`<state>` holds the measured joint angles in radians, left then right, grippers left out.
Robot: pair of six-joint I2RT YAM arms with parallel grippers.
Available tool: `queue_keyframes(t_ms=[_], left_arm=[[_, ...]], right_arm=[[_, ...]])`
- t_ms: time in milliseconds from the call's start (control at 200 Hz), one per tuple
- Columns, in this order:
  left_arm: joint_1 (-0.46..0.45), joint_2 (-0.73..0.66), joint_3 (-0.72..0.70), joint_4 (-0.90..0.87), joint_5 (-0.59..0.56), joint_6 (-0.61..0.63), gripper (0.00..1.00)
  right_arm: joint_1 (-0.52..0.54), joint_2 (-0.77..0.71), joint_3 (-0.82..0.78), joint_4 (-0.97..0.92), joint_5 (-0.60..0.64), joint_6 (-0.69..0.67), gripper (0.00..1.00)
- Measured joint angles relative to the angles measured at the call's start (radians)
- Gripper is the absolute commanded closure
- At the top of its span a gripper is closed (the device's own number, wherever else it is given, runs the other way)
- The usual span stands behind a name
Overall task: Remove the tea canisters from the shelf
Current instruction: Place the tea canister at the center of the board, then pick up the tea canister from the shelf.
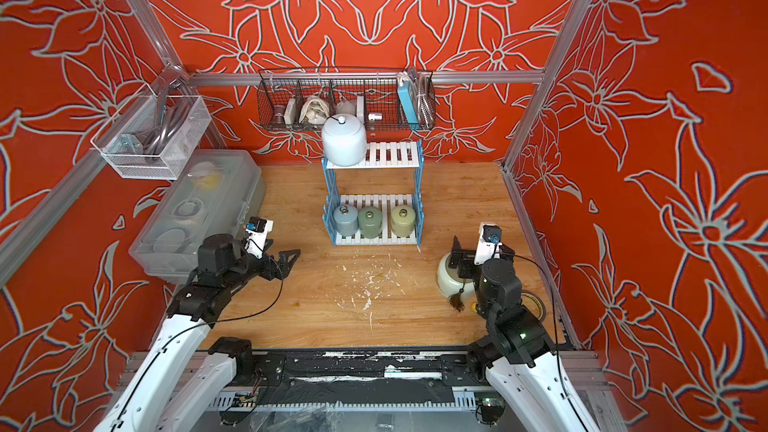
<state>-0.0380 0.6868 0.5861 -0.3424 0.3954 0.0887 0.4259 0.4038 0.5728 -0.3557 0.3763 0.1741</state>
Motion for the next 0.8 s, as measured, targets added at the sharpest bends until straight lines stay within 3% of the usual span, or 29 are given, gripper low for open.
queue_keyframes(t_ms=[335, 561, 801], left_arm=[[0.006, -0.002, 0.001, -0.007, 0.005, -0.003, 0.01], [0.011, 0.005, 0.048, -0.026, -0.001, -0.005, 0.01], [0.006, 0.077, 0.191, -0.068, 0.01, 0.005, 0.01]], right_arm=[[0.0, -0.036, 0.02, -0.065, -0.057, -0.186, 0.01], [0.0, -0.157, -0.085, -0.054, -0.108, -0.215, 0.01], [0.0, -0.254, -0.139, -0.039, -0.118, -0.225, 0.01]])
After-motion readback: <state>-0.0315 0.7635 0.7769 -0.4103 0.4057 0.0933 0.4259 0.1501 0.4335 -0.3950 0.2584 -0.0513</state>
